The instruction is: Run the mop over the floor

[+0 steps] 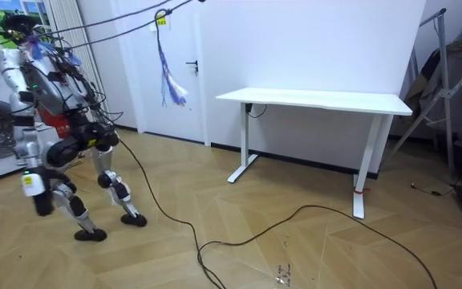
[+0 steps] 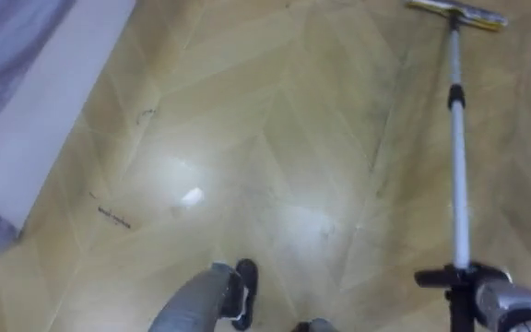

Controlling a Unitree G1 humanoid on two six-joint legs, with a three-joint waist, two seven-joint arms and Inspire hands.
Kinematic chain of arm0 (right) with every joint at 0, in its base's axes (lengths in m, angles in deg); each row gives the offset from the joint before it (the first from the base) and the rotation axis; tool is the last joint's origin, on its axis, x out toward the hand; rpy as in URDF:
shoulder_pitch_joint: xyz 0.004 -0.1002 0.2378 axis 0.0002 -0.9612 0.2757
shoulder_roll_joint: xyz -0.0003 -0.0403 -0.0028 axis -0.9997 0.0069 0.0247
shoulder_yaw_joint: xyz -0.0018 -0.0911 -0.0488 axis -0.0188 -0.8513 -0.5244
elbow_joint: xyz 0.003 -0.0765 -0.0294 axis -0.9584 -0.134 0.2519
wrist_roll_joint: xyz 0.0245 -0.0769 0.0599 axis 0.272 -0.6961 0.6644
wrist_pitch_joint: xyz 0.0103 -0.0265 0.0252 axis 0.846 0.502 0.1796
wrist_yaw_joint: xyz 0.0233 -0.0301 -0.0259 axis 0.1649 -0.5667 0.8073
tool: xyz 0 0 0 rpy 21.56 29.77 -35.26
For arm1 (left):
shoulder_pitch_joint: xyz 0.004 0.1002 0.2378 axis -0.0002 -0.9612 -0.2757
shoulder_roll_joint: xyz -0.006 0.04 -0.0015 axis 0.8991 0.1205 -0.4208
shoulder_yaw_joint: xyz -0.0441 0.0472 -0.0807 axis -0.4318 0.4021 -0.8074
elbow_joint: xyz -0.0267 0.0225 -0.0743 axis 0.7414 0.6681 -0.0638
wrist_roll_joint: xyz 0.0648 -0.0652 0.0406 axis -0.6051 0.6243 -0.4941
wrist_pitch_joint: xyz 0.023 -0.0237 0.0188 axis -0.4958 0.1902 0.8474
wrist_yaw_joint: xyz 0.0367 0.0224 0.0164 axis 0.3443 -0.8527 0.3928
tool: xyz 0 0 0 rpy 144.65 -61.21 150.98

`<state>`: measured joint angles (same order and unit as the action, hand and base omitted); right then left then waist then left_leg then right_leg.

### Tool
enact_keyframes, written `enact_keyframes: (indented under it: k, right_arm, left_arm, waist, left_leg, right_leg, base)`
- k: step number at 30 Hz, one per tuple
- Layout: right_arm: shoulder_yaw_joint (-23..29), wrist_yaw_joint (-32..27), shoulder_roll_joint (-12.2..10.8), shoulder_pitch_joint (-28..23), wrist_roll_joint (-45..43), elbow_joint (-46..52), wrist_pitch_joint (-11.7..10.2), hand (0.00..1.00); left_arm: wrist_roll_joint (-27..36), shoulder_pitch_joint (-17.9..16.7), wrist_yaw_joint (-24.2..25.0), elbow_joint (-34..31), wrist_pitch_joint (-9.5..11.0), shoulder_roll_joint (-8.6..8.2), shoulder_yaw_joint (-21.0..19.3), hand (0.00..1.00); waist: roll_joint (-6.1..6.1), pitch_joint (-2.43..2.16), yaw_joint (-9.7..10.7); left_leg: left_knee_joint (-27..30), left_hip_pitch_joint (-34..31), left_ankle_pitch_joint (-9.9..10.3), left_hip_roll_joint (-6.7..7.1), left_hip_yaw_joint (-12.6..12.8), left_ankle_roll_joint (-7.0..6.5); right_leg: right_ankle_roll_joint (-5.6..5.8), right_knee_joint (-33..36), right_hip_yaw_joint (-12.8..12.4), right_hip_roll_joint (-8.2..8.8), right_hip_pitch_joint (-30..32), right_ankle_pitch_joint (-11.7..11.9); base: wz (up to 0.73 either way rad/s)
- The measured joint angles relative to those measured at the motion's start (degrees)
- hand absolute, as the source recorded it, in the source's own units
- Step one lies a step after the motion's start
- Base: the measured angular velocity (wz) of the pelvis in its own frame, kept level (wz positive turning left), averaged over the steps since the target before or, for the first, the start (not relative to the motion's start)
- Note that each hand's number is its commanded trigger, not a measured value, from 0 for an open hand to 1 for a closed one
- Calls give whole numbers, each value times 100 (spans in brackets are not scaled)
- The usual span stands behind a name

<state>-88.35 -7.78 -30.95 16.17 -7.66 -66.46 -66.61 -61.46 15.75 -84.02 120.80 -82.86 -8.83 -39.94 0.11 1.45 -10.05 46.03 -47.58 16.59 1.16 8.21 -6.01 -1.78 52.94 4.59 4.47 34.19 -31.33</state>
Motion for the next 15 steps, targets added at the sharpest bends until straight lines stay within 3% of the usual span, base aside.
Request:
enact_keyframes:
  k: [1,2,4,5,6,7,8,9,10,11,12,15]
  right_arm:
    - [-61,61,-69,-302,14,-218,-14,100]
    - [-95,39,-135,-745,7,-267,-3,100]
    - [-116,-29,-344,-1258,-98,-270,-4,100]
    - [-113,-133,-547,-1430,-216,-275,-24,100]
    - [-121,-178,-637,-1496,-254,-274,-54,100]
    - [-126,-289,-804,-1591,-287,-273,-119,100]
    - [-195,-410,-871,-1588,-306,-223,-136,100]
    - [-224,-472,-884,-1583,-329,-176,-152,100]
    - [-254,-576,-922,-1583,-376,-143,-179,100]
    - [-301,-661,-993,-1588,-412,-143,-180,100]
    - [-263,-723,-1088,-1584,-608,-40,-126,100]
    - [-170,-776,-1165,-1486,-737,20,27,100]
  left_arm:
    - [-52,173,-7,97,32,-109,-105,0]
    - [-74,318,-16,121,94,-213,-193,0]
    - [-76,381,-37,85,240,-314,-212,0]
    - [-86,391,-93,110,283,-398,-247,0]
    - [-88,392,-133,121,282,-457,-279,0]
    - [-89,388,-190,127,283,-568,-273,0]
    - [-86,388,-249,153,288,-714,-285,0]
    - [-77,384,-272,154,293,-778,-287,0]
    - [-74,374,-307,194,319,-875,-288,0]
    - [-76,333,-391,253,324,-904,-275,0]
    - [-83,317,-483,301,322,-874,-281,0]
    - [-65,318,-558,342,318,-892,-284,0]
  waist:
    - [-93,-34,54]
    - [-203,-99,104]
    - [-338,-180,349]
    - [-381,-186,498]
    - [-409,-172,535]
    - [-451,-149,541]
    - [-564,-89,527]
    - [-614,-66,533]
    - [-684,-53,536]
    - [-675,-52,559]
    - [-640,-62,624]
    - [-624,-52,676]
  left_leg:
    - [17,142,133,58,58,-62]
    - [27,258,240,87,171,-128]
    - [10,377,316,197,197,-202]
    - [-44,472,326,260,159,-219]
    - [-51,518,329,278,67,-222]
    - [-155,636,354,339,-206,-186]
    - [-347,770,416,359,-561,-67]
    - [-434,819,396,360,-672,-33]
    - [-609,924,358,368,-849,27]
    - [-739,984,330,378,-969,74]
    - [-810,1001,319,423,-1018,141]
    - [-884,1043,259,400,-1004,282]
  right_leg:
    - [206,319,-27,90,14,158]
    - [303,625,-88,163,60,359]
    - [377,943,-157,246,132,626]
    - [435,1097,-241,238,208,832]
    - [443,1135,-292,222,224,943]
    - [441,1163,-386,172,284,1053]
    - [421,1030,-516,51,403,890]
    - [424,860,-522,19,481,787]
    - [437,328,-513,16,593,729]
    - [438,-518,-489,48,566,741]
    - [441,-1212,-443,71,519,1040]
    - [265,-1245,-67,144,407,1120]
  base:
    - [13]
    - [17]
    - [16]
    - [-9]
    - [-64]
    - [-109]
    - [-122]
    - [-128]
    - [-104]
    - [-90]
    - [-39]
    - [10]
